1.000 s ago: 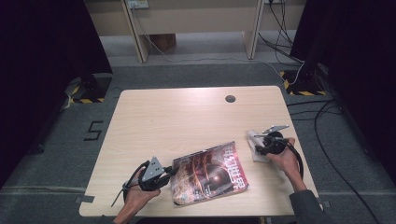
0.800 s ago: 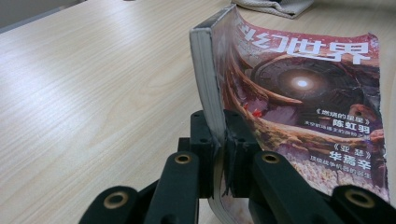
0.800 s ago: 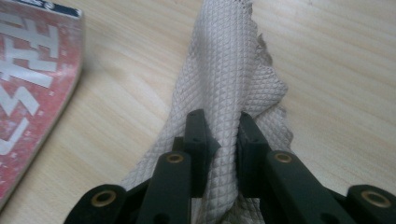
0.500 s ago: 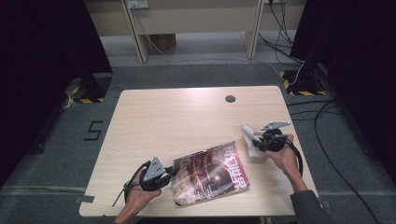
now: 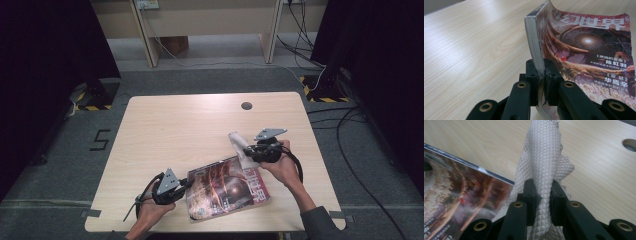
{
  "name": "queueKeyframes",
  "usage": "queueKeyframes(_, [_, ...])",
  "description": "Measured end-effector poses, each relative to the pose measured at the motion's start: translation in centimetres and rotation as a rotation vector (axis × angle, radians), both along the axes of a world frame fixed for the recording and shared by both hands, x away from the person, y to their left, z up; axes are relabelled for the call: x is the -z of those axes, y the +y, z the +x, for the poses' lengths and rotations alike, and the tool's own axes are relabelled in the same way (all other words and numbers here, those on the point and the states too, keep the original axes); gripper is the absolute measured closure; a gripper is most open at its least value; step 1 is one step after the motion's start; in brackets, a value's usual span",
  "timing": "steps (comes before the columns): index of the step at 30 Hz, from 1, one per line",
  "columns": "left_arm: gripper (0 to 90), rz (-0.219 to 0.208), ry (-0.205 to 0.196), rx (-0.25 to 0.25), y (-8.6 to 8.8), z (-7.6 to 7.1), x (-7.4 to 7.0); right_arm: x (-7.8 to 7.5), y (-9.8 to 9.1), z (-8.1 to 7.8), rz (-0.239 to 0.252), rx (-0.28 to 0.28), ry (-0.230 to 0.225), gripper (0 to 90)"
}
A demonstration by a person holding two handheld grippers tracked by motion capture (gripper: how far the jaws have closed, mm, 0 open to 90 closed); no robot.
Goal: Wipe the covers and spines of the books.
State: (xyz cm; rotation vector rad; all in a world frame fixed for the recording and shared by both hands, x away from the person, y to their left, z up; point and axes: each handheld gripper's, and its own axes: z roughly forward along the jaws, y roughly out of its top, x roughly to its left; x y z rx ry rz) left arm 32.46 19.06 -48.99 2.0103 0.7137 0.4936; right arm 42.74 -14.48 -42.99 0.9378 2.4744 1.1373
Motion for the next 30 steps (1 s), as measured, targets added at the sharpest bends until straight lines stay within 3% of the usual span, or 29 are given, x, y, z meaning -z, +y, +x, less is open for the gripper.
queueKeyframes(10, [83.4, 0.006, -0.009, -0.002, -0.1, 0.0, 0.1, 1.0, 4.0, -0.3, -0.037, -0.083, 0.015, 78.8])
queueKeyframes(18, [83.3, 0.017, -0.015, -0.002, -0.2, 0.0, 0.1, 1.2, 5.5, -0.8, -0.049, -0.117, 0.018, 78.7])
queueKeyframes(25, [83.0, 0.026, -0.018, -0.003, -0.2, -0.1, 0.1, 0.6, 7.7, -2.0, -0.039, -0.186, 0.004, 78.3])
queueKeyframes(30, [82.7, 0.028, -0.019, -0.002, -0.2, -0.1, 0.1, 0.7, 7.8, -1.8, -0.054, -0.178, 0.000, 78.3])
